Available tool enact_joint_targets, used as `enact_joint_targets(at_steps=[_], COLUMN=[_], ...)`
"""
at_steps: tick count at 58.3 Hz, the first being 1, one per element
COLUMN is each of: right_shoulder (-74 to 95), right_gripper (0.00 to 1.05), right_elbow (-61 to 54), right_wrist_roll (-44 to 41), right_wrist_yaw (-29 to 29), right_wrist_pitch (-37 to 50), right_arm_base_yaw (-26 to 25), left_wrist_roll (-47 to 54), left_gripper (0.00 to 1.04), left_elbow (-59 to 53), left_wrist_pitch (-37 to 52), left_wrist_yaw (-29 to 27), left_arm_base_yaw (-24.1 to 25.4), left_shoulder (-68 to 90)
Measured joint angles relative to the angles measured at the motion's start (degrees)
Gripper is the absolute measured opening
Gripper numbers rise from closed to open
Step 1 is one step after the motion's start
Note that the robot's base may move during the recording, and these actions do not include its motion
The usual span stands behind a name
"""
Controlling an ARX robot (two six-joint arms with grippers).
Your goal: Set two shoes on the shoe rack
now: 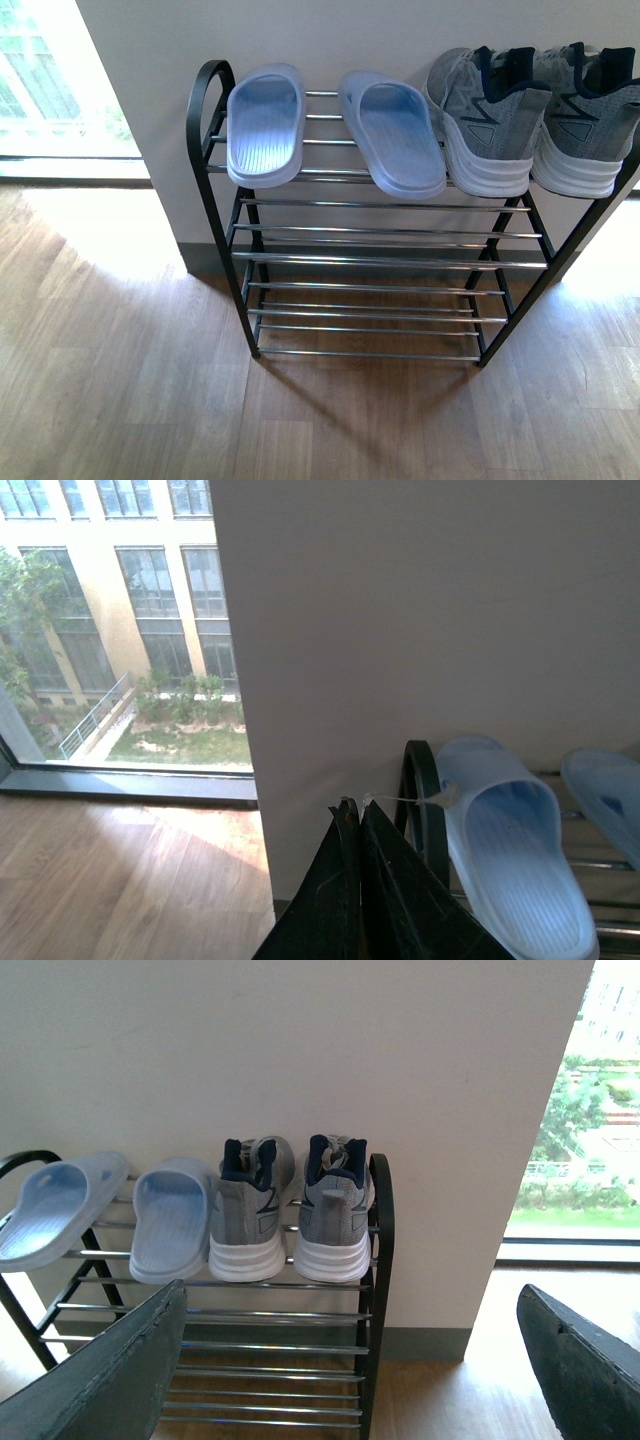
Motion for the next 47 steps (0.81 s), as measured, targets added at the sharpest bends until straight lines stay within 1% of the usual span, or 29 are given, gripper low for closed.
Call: enact_joint_targets(at_steps=[4, 9, 24, 27, 28, 31, 36, 47], right_shoulder=[0.0, 0.0, 0.0, 0.0, 0.0, 0.0, 0.0, 0.0], right_gripper=[0.96, 0.96, 0.96, 0.96, 0.96, 0.96, 0.96, 0.96], right_elbow=[0.0, 0.02, 0.0, 0.0, 0.0, 0.02, 0.02, 0.02], right_wrist_roll=[0.0, 0.0, 0.0, 0.0, 0.0, 0.0, 0.0, 0.0], right_wrist_yaw=[0.0, 0.0, 0.0, 0.0, 0.0, 0.0, -0.02, 0.0], right_wrist_pitch=[0.0, 0.0, 0.0, 0.0, 0.0, 0.0, 0.0, 0.0], right_arm_base_yaw=[0.0, 0.0, 0.0, 0.0, 0.0, 0.0, 0.0, 0.0], left_wrist_roll=[-0.02, 0.0, -0.02, 0.0, -0.02, -0.02, -0.02, -0.02], left_gripper=[0.01, 0.01, 0.01, 0.01, 0.01, 0.01, 0.01, 0.01], left_elbow=[-4.5, -7.58, -14.67, -16.44, -17.11, -18.88, -21.05, -23.37], left_wrist_pitch=[0.33, 0.31, -2.03, -2.89, -1.55, -0.52, -3.58, -13.51], left_wrist_yaw=[0.9, 1.9, 3.63, 6.86, 7.45, 7.43, 7.78, 7.85], left_arm_base_yaw=[1.27, 1.99, 3.96, 6.05, 6.54, 7.72, 7.98, 7.98], left_shoulder=[-4.07, -7.26, -16.76, -19.02, -19.1, -19.89, -24.06, -36.83])
